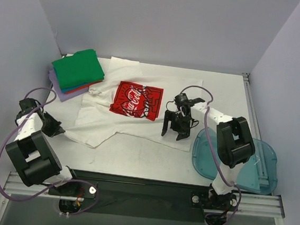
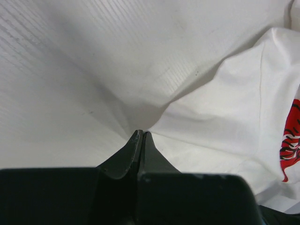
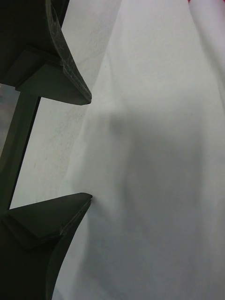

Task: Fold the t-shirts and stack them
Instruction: Flatten out the tshirt

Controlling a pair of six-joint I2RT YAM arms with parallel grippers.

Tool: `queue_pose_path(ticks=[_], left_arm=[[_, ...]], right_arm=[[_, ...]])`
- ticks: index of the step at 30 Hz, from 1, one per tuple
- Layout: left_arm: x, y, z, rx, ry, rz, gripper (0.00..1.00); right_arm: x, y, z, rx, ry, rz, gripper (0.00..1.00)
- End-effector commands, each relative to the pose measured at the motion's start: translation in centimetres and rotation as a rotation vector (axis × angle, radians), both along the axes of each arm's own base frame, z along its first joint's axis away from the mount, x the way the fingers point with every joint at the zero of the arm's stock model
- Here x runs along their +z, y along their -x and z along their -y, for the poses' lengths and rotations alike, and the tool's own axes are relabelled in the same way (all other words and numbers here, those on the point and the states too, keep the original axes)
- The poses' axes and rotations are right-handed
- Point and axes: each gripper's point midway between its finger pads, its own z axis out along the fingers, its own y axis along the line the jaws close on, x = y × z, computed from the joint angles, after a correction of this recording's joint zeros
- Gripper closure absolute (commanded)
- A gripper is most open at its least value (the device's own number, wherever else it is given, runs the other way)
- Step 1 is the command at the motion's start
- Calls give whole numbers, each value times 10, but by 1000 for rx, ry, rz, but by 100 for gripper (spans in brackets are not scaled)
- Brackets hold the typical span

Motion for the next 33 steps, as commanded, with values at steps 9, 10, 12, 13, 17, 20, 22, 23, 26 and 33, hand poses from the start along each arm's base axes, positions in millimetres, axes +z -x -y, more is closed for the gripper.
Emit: queue_pose_path(ticks=[9, 10, 12, 13, 17, 20, 22, 23, 26, 33], left_arm=[[16, -1, -11, 13, -26, 38, 100], [16, 0, -11, 16, -24, 35, 100], [17, 0, -12, 18, -28, 33, 100], [17, -1, -13, 23, -29, 34, 100], [19, -2, -12, 23, -26, 39, 100], [23, -4, -14, 26, -25, 42, 100], [26, -7, -16, 29, -29, 44, 100], [27, -9, -17, 31, -31, 46, 100], [34, -18, -24, 43, -33, 56, 100], [41, -25, -34, 68, -26, 72, 100]], right_arm=[[-14, 28, -4, 60, 98, -12, 22], [-15, 32, -6, 69, 96, -19, 23], [-15, 48, -11, 97, 100, -28, 23], [-16, 53, -12, 104, 101, -33, 23], [-14, 77, -22, 162, 98, -42, 23], [-13, 88, -27, 198, 109, -39, 23], [-14, 95, -28, 213, 122, -38, 23], [-12, 96, -26, 213, 131, -36, 23], [-2, 98, -21, 208, 159, 14, 23], [23, 103, 10, 110, 211, 142, 24]])
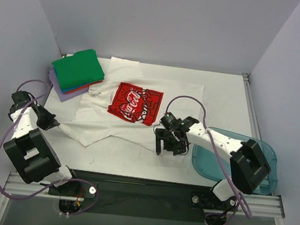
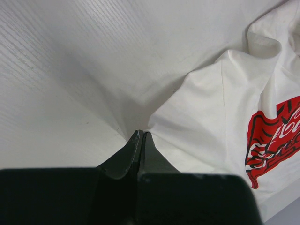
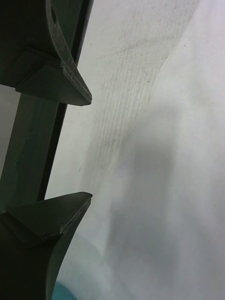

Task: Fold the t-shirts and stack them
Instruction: Flatten out the tshirt

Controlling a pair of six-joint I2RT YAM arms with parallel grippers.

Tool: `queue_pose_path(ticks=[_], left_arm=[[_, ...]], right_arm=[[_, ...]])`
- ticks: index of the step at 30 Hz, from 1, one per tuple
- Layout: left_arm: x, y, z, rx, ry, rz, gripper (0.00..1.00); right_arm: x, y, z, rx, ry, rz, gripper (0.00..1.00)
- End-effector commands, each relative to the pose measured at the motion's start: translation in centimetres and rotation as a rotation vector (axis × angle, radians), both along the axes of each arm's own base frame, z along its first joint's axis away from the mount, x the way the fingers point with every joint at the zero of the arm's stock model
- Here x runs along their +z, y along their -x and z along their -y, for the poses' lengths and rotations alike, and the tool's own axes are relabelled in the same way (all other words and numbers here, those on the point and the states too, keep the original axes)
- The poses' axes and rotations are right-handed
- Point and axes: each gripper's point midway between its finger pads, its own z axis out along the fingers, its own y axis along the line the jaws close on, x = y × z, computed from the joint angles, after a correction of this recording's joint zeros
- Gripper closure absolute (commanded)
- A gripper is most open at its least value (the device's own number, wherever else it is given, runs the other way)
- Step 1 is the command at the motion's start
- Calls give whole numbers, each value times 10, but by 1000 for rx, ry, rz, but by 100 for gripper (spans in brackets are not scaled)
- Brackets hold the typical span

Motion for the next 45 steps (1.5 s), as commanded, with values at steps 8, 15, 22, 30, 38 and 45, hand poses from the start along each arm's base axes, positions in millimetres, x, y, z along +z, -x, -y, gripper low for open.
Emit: queue_pose_path(ticks=[8, 15, 22, 30, 38, 45], left_arm=[[8, 0, -2, 11, -1, 26, 100], [7, 3, 3, 1, 11, 23, 100], [7, 2, 6, -10, 20, 26, 100], [7, -1, 7, -17, 21, 26, 100], [3, 0, 16, -40, 23, 22, 100], [13, 2, 41, -77, 40, 57, 100]], right_arm=[[-4, 18, 65, -168, 183, 80, 45], [-17, 19, 76, -210, 254, 71, 52], [-25, 25, 82, -242, 281, 45, 57], [-35, 32, 87, -263, 301, 5, 59], [-49, 37, 86, -249, 303, -42, 78], [-37, 55, 77, -168, 252, -141, 99]])
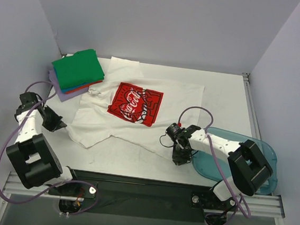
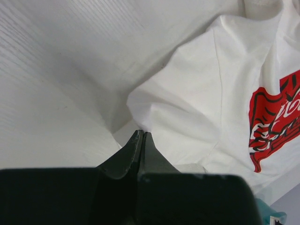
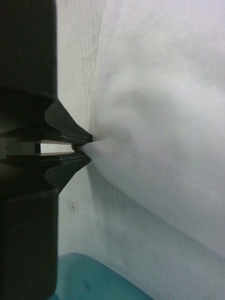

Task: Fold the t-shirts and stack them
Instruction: Flatten out the tshirt

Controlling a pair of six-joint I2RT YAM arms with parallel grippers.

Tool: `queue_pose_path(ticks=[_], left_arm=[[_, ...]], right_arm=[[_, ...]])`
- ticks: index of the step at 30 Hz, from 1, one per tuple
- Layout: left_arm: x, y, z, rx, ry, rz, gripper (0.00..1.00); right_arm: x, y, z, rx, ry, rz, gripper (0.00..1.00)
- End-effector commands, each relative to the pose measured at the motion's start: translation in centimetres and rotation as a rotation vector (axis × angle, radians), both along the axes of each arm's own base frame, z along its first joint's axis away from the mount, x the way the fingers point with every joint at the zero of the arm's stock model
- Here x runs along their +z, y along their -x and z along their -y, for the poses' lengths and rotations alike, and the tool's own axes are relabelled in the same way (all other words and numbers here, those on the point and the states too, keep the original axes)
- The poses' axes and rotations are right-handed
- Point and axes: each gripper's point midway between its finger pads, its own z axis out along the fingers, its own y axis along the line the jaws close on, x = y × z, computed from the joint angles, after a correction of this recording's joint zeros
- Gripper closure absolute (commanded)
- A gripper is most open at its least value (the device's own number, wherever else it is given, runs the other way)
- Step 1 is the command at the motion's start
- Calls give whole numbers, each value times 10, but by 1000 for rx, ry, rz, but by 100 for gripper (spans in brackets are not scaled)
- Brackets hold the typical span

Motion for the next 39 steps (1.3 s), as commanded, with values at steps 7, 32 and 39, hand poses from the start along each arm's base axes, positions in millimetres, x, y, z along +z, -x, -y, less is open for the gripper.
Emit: queue_pose_path(ticks=[7, 32, 39], left_arm=[[26, 15, 40, -15, 74, 95, 100], [45, 54, 109, -163, 274, 187, 100], [82, 21, 117, -226, 339, 284, 100]], right_arm=[[20, 57, 16, 89, -7, -236, 100], [61, 86, 39, 227, -4, -349, 100], [72, 65, 42, 181, -44, -313, 100]])
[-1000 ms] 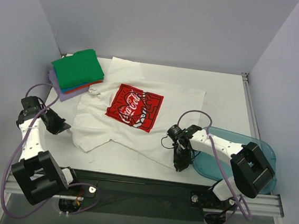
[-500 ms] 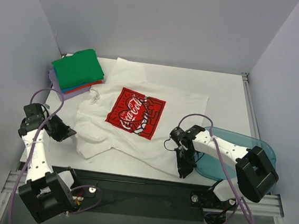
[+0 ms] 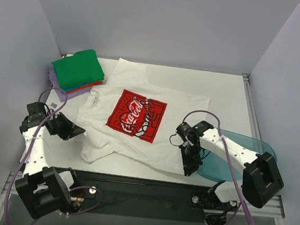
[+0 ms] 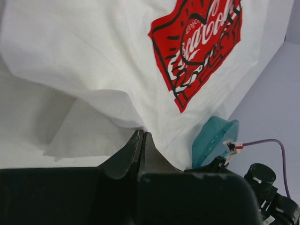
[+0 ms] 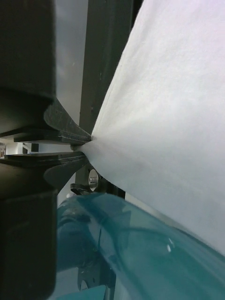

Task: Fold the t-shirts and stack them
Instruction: Flatten out the tshirt, then grap the side of the flattened tshirt closest away from the robot with both arms

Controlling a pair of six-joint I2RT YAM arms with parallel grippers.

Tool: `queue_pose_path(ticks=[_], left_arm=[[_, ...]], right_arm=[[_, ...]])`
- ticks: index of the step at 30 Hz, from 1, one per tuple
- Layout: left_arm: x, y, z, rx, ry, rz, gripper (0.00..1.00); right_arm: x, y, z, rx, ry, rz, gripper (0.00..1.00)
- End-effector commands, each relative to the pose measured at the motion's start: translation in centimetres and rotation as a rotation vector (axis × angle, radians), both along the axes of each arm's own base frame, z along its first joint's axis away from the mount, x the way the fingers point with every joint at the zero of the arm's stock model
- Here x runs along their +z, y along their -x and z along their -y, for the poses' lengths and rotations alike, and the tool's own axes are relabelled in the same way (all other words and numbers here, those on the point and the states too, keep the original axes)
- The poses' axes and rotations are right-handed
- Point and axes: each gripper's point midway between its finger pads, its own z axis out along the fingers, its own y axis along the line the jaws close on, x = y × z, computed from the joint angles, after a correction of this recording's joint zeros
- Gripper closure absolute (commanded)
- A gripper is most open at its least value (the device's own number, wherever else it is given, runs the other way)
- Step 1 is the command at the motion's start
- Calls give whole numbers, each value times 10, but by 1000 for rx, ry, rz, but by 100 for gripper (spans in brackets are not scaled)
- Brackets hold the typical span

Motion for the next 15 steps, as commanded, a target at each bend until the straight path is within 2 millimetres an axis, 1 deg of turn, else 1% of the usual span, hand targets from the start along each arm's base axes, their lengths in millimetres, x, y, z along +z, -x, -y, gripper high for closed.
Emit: queue_pose_path(ticks=[1, 3, 4, 6, 7, 10, 12, 15], left_arm=[[48, -37, 4, -46, 29, 178, 100], [53, -48, 7, -57, 41, 192, 100], [61, -58, 6, -44, 44, 224, 100], [68, -70, 10, -47, 54, 254, 100], [75, -81, 9, -24, 58, 292, 100], [78, -96, 15, -23, 79, 311, 100], [77, -105, 14, -23, 88, 300, 100], [83, -119, 10, -14, 97, 322, 100]], right_arm=[[17, -3, 10, -12, 3, -17, 100], [20, -11, 9, -23, -5, -14, 100], [20, -16, 10, -44, -7, -11, 100], [22, -26, 7, -50, -15, 0, 100], [23, -31, 7, -63, -19, 5, 100], [25, -43, 3, -71, -19, 15, 100], [25, -50, 5, -95, -18, 7, 100], [26, -62, 8, -127, -33, 8, 100]])
